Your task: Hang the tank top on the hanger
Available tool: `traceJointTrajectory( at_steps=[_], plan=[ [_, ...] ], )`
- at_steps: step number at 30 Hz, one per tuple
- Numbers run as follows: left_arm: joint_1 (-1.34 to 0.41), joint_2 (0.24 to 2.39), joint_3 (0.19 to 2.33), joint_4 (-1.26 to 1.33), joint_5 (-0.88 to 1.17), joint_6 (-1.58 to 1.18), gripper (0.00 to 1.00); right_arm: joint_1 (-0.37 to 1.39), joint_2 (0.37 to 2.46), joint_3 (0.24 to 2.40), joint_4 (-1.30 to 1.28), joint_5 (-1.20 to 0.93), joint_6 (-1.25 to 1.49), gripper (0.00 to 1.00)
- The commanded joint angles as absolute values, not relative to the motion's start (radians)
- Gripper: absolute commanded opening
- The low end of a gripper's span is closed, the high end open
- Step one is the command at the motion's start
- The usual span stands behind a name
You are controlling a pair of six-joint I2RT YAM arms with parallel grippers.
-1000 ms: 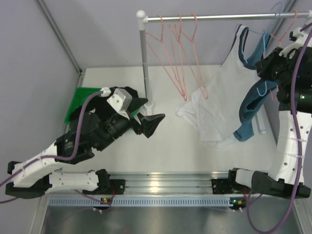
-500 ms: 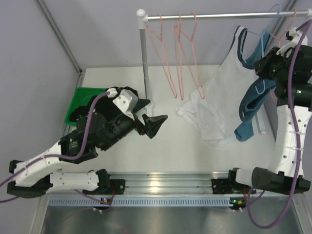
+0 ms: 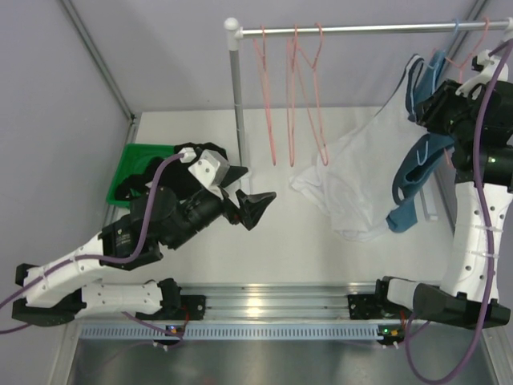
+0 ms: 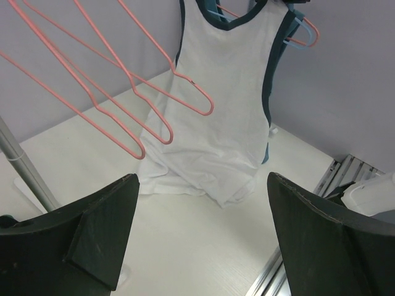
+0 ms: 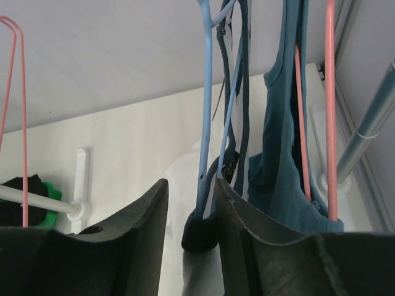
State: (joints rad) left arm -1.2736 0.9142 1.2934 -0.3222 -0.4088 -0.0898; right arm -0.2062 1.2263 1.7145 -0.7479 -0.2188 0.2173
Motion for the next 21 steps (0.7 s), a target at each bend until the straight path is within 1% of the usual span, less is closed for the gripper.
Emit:
traceJointTrajectory(
  at_steps=[1,10,12,13,16,21],
  plan=[
    [-1.275,0.893,1.284,-0.307,-0.423,-0.109,0.9,-0.221,1.178,1.727,-0.715,-0.204,0.207,0.37],
    [-1.273,0.885,1.273,-0.31,-0.423,-0.118,0.9,-0.221,1.154,1.789,-0.825,-0.181,0.213,0.53],
    [-1.273,0.887,1.273,-0.313,-0.425,-0.12,0.9,-0.219,1.143,1.805,-0.85,-0.178,0.213,0.53],
    [-1.275,0.887,1.272,-0.313,-0.425,-0.121,0.9,-0.221,1.138,1.81,-0.854,-0.181,0.215,0.55],
    [-1.273,0.885,1.267,-0.313,-0.428,-0.124,0.9,-0.221,1.126,1.842,-0.884,-0.196,0.213,0.58],
    [-1.273,0.88,1.259,-0.311,-0.433,-0.133,0.9,-0.221,1.112,1.87,-0.917,-0.233,0.221,0.59]
  ],
)
